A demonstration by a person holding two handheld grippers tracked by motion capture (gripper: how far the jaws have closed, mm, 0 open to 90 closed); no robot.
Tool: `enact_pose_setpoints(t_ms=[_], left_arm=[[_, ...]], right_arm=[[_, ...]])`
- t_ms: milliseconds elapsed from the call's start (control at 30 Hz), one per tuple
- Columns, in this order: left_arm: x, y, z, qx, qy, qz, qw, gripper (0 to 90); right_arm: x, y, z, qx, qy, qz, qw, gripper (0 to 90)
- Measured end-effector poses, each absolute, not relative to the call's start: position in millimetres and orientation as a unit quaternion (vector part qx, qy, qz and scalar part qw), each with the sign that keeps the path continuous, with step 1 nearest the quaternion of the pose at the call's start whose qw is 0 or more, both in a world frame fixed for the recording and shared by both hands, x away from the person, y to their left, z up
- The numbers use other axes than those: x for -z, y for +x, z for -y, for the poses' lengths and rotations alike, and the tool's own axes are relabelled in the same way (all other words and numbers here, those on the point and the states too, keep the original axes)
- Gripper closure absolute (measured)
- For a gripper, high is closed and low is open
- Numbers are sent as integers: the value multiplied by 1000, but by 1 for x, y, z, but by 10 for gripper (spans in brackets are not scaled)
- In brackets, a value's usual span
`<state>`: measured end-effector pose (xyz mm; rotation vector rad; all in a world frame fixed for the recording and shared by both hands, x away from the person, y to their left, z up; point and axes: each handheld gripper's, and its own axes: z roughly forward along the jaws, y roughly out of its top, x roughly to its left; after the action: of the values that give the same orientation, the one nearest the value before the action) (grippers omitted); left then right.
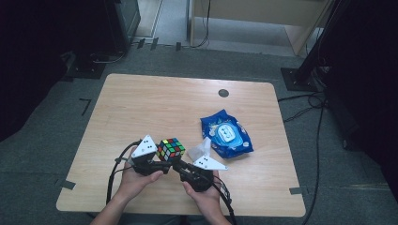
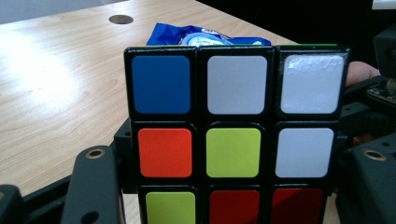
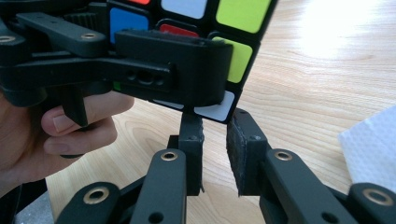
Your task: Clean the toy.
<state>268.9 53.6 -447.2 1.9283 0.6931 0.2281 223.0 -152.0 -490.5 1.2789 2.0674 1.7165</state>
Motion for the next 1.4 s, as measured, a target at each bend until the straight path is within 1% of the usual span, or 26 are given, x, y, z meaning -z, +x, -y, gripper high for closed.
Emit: enact_pose_setpoints(t_ms=[200,433,700,833,900,1000,1033,1067,1100,1133,1167,1200,1233,1267,1300,1400], left_arm=[[447,269,-54,-84,801,-288,519,340],[446,268,-53,-78,802,-278,523,340],[446,269,-55,-75,803,-272,525,340],[444,266,-54,-91,808,-263,519,340],[443,265,-55,-110,811,-260,513,340],[442,268,-60,-108,810,-265,511,340],[443,268,-61,-110,811,-266,509,340],[444,269,-62,-112,812,-269,506,340],[445,271,-63,-112,813,-271,502,340],[447,272,-64,-113,814,-273,500,340],[448,272,-63,-113,815,-274,498,340],[450,273,-63,-112,816,-274,496,340],[450,273,-63,-112,818,-274,493,340],[451,272,-61,-116,820,-272,489,340],[451,272,-60,-118,822,-271,487,340],[452,270,-58,-121,825,-266,484,340]], right_arm=[[488,224,156,-578,432,-687,80,783],[485,223,156,-576,425,-692,93,786],[484,224,159,-576,426,-691,95,793],[485,225,158,-577,421,-694,95,791],[484,227,161,-570,413,-704,95,741],[478,231,172,-534,405,-720,179,663],[473,233,182,-512,402,-723,230,627],[471,234,187,-503,401,-724,250,608],[469,238,194,-493,401,-726,264,564],[468,242,199,-479,405,-731,269,526],[470,247,202,-461,412,-741,262,479],[475,254,204,-441,423,-752,247,452],[484,260,205,-417,434,-763,237,440],[487,262,205,-406,438,-767,237,439],[498,265,204,-377,441,-779,236,429],[511,267,201,-351,440,-795,226,425]])
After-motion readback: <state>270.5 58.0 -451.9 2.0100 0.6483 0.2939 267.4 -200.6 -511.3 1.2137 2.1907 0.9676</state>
